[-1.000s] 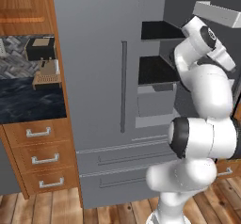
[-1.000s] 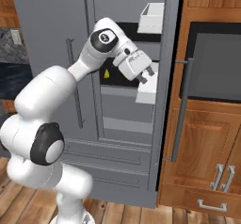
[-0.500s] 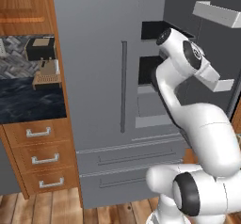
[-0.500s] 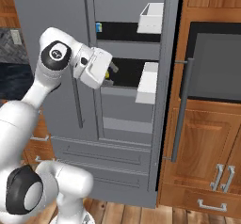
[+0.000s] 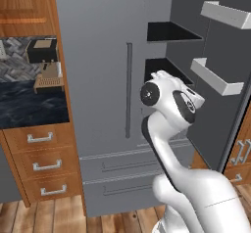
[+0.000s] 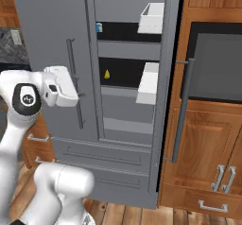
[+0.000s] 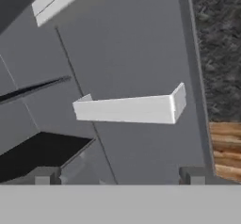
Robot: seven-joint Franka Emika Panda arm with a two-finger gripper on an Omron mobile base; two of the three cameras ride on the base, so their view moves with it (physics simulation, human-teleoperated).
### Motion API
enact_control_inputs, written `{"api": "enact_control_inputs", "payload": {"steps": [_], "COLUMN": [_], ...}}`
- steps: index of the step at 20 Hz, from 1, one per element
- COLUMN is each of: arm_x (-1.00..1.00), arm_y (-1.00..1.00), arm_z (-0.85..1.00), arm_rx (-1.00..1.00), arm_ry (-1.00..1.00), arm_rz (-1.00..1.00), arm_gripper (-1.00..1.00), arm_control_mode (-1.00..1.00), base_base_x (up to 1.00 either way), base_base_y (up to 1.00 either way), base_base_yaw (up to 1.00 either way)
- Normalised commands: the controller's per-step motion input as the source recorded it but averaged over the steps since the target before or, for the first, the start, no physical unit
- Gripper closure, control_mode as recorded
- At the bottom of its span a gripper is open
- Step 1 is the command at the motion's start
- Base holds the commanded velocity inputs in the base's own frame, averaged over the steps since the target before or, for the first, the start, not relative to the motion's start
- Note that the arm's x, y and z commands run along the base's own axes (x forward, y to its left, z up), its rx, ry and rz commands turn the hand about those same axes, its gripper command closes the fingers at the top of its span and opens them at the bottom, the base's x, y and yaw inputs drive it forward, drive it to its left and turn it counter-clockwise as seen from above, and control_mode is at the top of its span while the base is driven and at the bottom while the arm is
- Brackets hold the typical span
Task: Take the lemon wedge from the fridge and place it on the plate with fish on the dining counter.
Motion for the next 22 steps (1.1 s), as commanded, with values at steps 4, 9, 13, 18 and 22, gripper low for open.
{"api": "enact_control_inputs", "payload": {"steps": [4, 9, 13, 18, 22], "arm_x": [-0.14, -0.03, 0.0, 0.45, 0.87], "arm_y": [0.97, 0.72, 0.02, 0.1, 0.19], "arm_z": [-0.71, -0.47, 0.0, 0.0, 0.0], "arm_rx": [-0.19, -0.16, -0.02, -0.02, -0.04], "arm_ry": [-0.07, -0.16, -0.07, 0.01, 0.0], "arm_rz": [0.64, 0.67, 0.15, 0.0, 0.04], "arm_gripper": [-1.0, -1.0, -1.0, -1.0, -1.0], "arm_control_mode": [-1.0, -1.0, -1.0, -1.0, -1.0], "base_base_x": [0.0, 0.0, 0.0, 0.0, 0.0], "base_base_y": [0.0, 0.0, 0.0, 0.0, 0.0], "base_base_yaw": [0.0, 0.0, 0.0, 0.0, 0.0]}}
